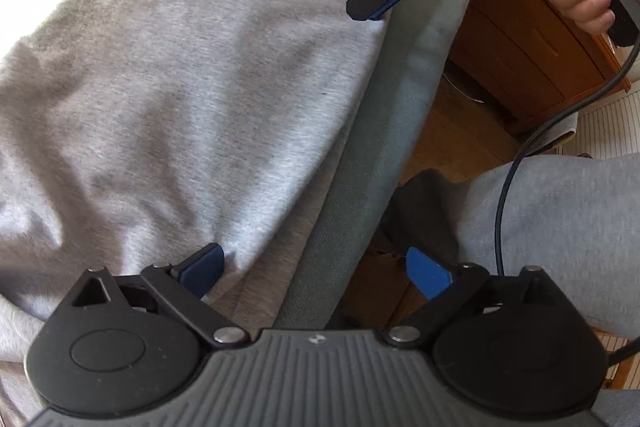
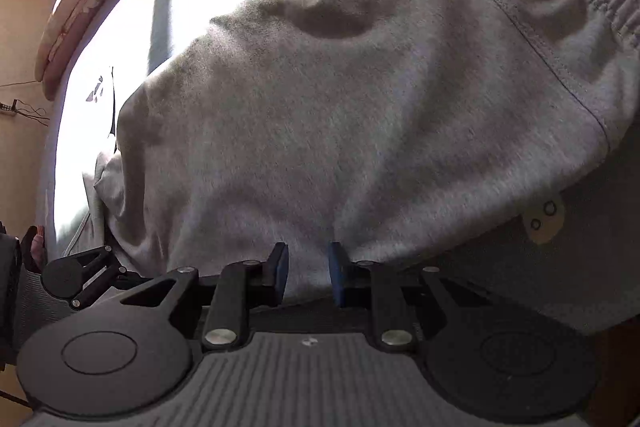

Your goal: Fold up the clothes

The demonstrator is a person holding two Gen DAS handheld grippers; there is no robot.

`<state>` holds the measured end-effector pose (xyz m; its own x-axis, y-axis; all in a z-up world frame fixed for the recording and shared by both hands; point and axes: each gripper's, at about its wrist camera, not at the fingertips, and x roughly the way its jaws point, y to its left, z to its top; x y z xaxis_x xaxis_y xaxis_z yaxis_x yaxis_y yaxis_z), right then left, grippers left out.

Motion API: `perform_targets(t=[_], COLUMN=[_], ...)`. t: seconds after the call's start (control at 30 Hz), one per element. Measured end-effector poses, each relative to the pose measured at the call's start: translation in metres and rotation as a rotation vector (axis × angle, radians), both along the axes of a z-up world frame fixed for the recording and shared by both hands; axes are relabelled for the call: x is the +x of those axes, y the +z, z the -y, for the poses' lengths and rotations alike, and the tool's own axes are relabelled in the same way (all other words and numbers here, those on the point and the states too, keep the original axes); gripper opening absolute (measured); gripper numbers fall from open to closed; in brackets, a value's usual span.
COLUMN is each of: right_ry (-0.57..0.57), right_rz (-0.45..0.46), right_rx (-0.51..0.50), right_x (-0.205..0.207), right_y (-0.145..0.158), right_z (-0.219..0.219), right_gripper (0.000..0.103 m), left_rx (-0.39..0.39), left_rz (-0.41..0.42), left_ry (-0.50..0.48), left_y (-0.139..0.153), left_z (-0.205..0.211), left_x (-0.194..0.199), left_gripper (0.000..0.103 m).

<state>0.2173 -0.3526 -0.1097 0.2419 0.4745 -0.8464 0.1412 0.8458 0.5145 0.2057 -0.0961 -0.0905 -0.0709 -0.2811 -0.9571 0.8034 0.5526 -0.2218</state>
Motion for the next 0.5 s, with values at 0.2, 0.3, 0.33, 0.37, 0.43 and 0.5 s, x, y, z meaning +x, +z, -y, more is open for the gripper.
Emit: perform_targets(t=[0.2,0.3,0.33,0.37,0.43,0.5], right_ry=[0.139,0.168,0.175,0.192,0.232,0.267], right_rz=[0.1,0.115,0.118,0.124,0.127,0.133], right_rx=[-0.051,0.002,0.013,0.024,0.039,0.052], right_x=[0.029,0.045,0.049,0.054,0.06,0.063], right_y=[0.025,0.03,0.031,0.032,0.033,0.035], right_z=[-0.03,-0.052,-0.059,-0.071,-0.09,-0.111], right_gripper=[0.034,0.035,0.035,0.035,0.035,0.035], left_rx=[-0.044,-0.063,-0.068,-0.076,-0.092,-0.108], left_rz=[0.061,0.081,0.082,0.078,0.062,0.043], left_ry=[0.318,0.507,0.601,0.681,0.85,1.013], left_y=[0.039,0.058,0.061,0.059,0.048,0.037], left_z=[-0.057,-0.096,-0.114,-0.128,-0.158,-0.187], left_x=[0.029,0.044,0.051,0.06,0.074,0.084], left_gripper=[0.096,0.096,0.096,0.095,0.078,0.065])
